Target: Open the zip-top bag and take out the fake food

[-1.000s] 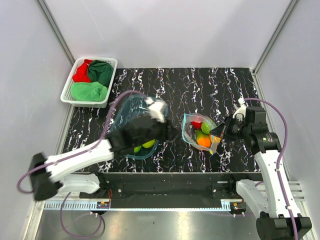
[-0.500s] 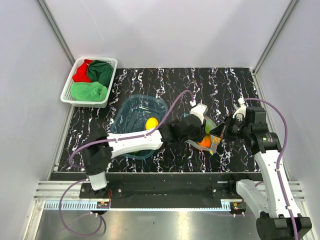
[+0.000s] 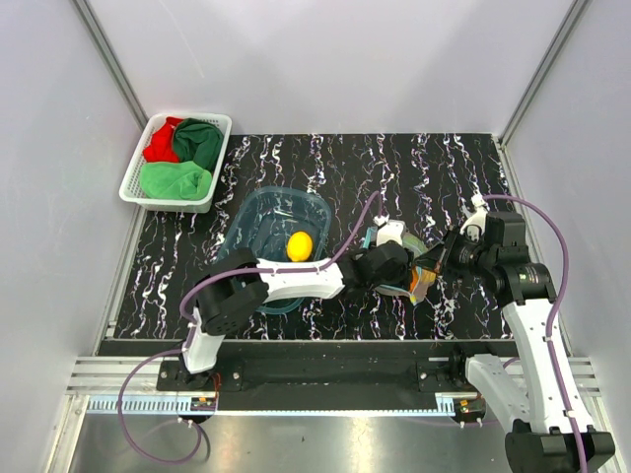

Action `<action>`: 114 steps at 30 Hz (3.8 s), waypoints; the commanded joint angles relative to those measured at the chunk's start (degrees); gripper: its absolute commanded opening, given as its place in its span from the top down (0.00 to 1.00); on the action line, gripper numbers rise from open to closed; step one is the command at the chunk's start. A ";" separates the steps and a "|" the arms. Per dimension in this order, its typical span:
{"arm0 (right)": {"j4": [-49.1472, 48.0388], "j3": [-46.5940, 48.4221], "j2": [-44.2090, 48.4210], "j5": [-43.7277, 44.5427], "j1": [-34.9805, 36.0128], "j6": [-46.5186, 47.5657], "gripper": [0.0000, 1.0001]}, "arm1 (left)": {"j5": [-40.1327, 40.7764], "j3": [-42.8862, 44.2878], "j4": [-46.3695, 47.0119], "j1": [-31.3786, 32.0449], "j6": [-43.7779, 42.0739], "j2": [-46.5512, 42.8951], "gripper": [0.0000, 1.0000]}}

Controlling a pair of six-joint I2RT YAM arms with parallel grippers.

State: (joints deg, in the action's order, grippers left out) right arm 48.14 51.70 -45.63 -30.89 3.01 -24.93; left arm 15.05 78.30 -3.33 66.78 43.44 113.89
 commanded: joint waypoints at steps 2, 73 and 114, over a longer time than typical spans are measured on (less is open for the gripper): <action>0.64 0.24 1.15 0.48 0.42 -0.21 1.00 | 3.84 1.59 3.51 0.28 4.63 1.86 0.27; 0.20 -0.55 1.68 0.75 0.42 0.58 1.00 | 11.83 -27.40 -33.30 -20.00 -0.83 -61.06 1.00; -0.06 -0.81 1.68 0.40 0.42 0.50 1.00 | -14.51 -34.01 -11.82 -35.96 -1.25 -56.58 0.26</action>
State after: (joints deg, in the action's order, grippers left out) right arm 49.41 50.94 -44.27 -30.00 3.01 -24.86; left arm 6.74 43.62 -25.85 25.58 43.38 60.05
